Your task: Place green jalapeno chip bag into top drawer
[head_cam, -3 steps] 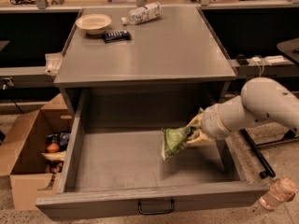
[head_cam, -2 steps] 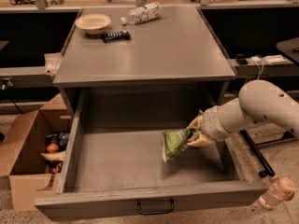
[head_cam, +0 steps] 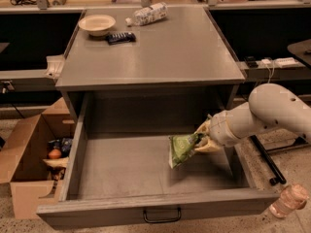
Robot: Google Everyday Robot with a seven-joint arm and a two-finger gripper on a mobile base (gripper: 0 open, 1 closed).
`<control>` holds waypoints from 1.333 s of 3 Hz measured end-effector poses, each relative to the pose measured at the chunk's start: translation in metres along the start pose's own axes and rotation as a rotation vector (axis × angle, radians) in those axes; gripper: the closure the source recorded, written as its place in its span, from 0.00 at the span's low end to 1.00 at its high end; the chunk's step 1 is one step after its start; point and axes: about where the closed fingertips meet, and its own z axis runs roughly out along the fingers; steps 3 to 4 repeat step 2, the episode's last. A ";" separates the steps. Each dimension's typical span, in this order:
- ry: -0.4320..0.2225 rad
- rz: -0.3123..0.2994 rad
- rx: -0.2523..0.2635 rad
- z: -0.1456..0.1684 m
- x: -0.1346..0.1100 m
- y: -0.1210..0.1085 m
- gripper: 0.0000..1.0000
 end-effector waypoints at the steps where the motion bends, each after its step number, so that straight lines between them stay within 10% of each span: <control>1: 0.000 0.000 0.000 0.000 0.000 0.000 0.18; 2: 0.000 0.000 0.000 0.000 0.000 0.000 0.00; 4: 0.000 0.000 0.000 0.000 0.000 0.000 0.00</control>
Offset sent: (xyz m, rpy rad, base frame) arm 0.0000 0.0000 0.0000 0.0000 0.0000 0.0000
